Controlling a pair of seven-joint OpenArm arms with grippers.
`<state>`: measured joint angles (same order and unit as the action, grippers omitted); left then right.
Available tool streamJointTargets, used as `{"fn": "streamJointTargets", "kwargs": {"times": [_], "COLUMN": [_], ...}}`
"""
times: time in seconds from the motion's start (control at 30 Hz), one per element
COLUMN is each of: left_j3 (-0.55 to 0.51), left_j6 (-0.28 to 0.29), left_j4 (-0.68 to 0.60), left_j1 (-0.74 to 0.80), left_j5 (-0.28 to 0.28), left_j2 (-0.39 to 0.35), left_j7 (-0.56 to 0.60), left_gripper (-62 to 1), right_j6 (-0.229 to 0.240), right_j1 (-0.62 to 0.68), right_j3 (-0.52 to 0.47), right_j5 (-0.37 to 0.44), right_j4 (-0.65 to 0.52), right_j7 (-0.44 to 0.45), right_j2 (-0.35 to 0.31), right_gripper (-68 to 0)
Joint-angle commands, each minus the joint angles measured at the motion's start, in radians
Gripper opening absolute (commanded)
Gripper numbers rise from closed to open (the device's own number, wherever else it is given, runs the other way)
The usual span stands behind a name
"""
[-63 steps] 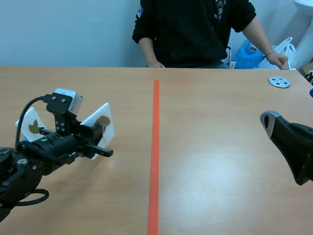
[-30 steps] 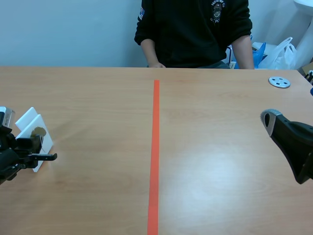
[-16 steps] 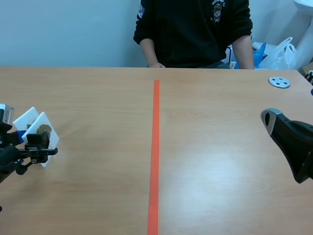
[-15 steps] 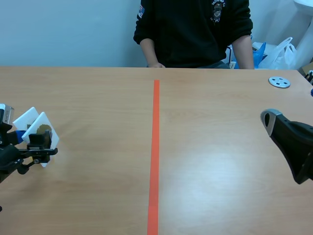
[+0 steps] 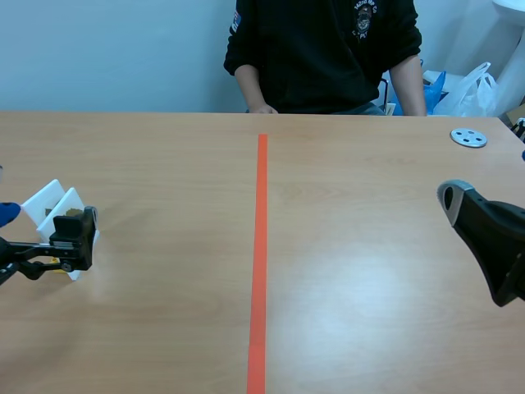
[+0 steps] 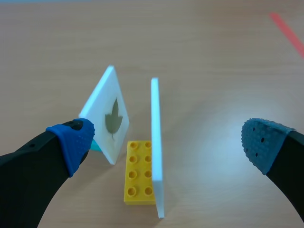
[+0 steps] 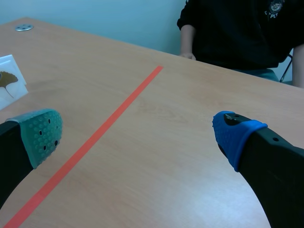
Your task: Sort the leaf by its shape. The table is split by an orange tape line. A compound leaf with several leaflets goes to the left side, a simple leaf with one blade goes to the right side. Return to the home posture when a red brick is placed on the table.
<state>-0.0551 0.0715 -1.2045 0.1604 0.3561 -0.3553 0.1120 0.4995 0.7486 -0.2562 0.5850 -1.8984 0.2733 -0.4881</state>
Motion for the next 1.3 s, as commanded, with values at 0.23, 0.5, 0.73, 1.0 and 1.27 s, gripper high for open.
{"fn": "streamJointTargets", "kwargs": {"times": [0.23,0.5,0.73,1.0,1.27], "left_j3": [-0.091,-0.093,-0.092,-0.090,-0.089], "left_j6": [0.109,0.229,0.240,0.320,0.345], "left_j4": [-0.351,-0.657,-0.802,-0.820,-0.820], "left_j1": [0.187,0.341,0.487,0.557,0.511], "left_j5": [0.043,0.122,0.122,0.122,0.089], "left_j2": [-0.020,-0.019,-0.005,-0.003,-0.003], "left_j7": [-0.097,-0.162,-0.168,-0.211,-0.200], "left_gripper": [1.4,1.4,1.4,1.4,1.4], "right_j6": [0.003,0.003,0.019,0.052,0.060], "right_j1": [-0.001,0.000,0.000,0.000,0.000], "right_j3": [-0.012,-0.014,-0.014,-0.014,-0.014], "right_j5": [0.014,0.014,0.014,0.010,0.009], "right_j4": [-0.021,-0.021,-0.021,-0.021,-0.021], "right_j7": [0.025,0.024,0.002,-0.016,-0.017], "right_j2": [-0.005,-0.005,-0.005,-0.005,-0.005], "right_gripper": [0.4,0.4,0.4,0.4,0.4]}}
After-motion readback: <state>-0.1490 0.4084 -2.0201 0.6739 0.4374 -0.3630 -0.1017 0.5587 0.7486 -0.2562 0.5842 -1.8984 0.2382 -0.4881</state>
